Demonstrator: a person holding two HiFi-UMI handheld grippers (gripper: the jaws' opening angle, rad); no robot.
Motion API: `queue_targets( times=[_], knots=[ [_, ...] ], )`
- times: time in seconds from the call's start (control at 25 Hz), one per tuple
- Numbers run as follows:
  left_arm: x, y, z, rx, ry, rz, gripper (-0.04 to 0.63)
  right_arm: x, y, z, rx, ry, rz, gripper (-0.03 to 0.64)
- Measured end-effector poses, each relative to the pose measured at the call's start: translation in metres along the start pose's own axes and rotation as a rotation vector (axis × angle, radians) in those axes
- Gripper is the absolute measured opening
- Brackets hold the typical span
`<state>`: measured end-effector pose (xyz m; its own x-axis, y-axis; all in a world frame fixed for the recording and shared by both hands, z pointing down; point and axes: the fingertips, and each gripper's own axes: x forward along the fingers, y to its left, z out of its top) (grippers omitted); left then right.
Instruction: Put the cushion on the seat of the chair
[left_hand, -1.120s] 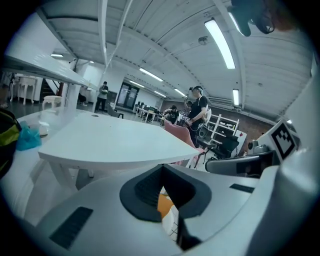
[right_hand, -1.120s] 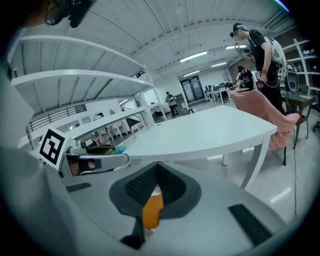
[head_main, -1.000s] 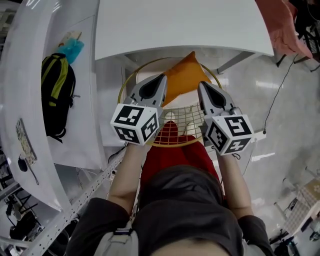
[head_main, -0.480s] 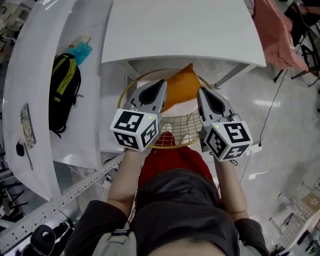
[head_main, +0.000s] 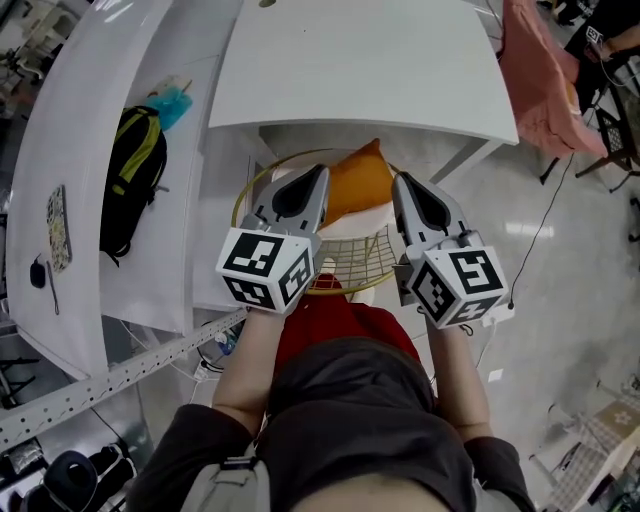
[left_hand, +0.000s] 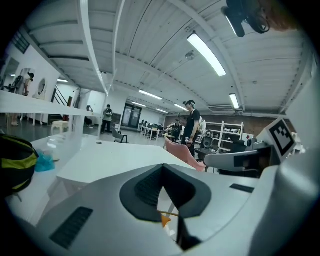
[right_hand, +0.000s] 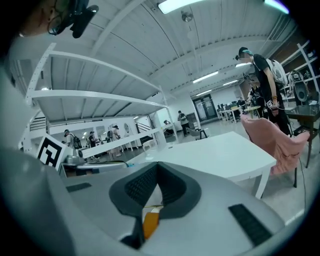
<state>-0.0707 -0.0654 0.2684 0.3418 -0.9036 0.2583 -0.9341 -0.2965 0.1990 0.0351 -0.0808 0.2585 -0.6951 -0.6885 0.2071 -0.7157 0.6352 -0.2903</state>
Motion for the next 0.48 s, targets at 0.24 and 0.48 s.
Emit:
queue_targets(
  times=[0.24, 0.48],
  knots=[
    [-0.018, -0.013, 0.019, 0.013, -0.055, 0.014, 0.009, -0.016, 0.010, 0.017, -0.029, -0.042, 0.024, 0.015],
    [-0.034, -0.023, 0.033, 0.027, -0.106, 0.033, 0.009, -0.032, 0.021, 0.032, -0.064, -0.080, 0.052, 0.015]
  ],
)
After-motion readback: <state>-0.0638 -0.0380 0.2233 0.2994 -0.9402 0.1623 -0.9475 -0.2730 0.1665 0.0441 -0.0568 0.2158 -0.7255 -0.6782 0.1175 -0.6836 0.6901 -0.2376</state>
